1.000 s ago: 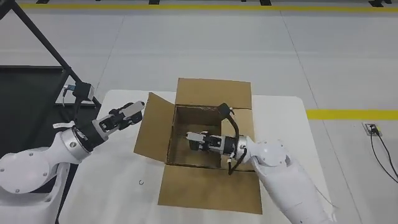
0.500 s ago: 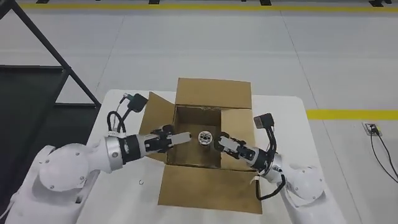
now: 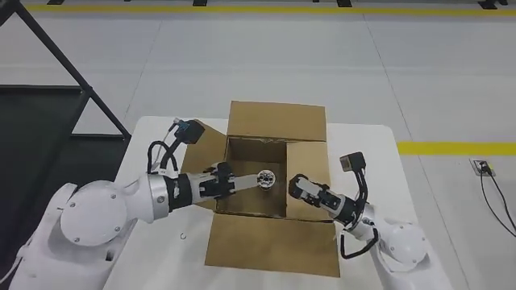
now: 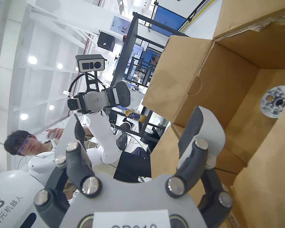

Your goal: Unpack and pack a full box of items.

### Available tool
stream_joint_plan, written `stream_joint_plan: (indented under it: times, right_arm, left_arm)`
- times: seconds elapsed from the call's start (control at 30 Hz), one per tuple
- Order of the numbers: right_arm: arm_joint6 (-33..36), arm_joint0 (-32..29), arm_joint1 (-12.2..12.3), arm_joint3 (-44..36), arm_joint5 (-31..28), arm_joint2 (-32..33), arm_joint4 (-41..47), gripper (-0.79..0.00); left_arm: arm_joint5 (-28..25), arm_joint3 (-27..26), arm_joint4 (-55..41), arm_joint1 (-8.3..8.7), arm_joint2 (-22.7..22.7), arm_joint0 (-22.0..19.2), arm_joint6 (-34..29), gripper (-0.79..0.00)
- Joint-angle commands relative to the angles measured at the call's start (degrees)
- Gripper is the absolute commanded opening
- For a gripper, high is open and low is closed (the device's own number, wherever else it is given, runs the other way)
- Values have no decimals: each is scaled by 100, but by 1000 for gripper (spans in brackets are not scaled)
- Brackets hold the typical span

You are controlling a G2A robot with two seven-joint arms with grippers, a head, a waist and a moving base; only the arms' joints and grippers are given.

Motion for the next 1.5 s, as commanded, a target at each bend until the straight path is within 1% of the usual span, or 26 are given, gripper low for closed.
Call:
stream_joint_plan:
  times: [0.0,0.07,0.13,0.2,0.3,0.5,0.63,0.73,0.9,1.1,1.27,1.47]
  right_arm:
    - [49,-75,31,-55,-95,138,87,0]
    - [163,-178,63,-146,-244,271,232,0]
    - [244,-295,96,-238,-386,411,355,0]
    - [288,-419,126,-332,-494,533,430,0]
    - [375,-626,166,-459,-636,670,547,0]
    - [408,-953,231,-540,-826,872,739,0]
    - [347,-1073,259,-585,-904,919,791,0]
    - [305,-1127,277,-640,-946,914,790,0]
    - [233,-1133,303,-689,-947,860,751,0]
    - [180,-1061,333,-704,-879,758,666,0]
    - [135,-1043,358,-732,-878,712,647,0]
    - [63,-1052,390,-771,-898,694,644,0]
  left_arm:
    - [-49,186,-352,-17,-54,93,239,0]
    - [-81,441,-583,-41,18,32,308,0]
    - [-106,720,-800,-86,230,-163,295,0]
    - [-62,1027,-749,-142,535,-472,362,0]
    - [-19,1499,-816,-271,1104,-1008,386,0]
    - [-32,2554,-1065,-628,2201,-2008,598,0]
    - [-116,3176,-1158,-904,2845,-2479,866,0]
    - [-178,3603,-1225,-1116,3266,-2729,1056,0]
    - [-340,4191,-1301,-1415,3731,-2949,1356,0]
    - [-527,4759,-1362,-1655,4001,-2979,1529,0]
    - [-659,5066,-1331,-1787,4093,-2956,1592,0]
    - [-829,5268,-1334,-1874,4066,-2890,1537,0]
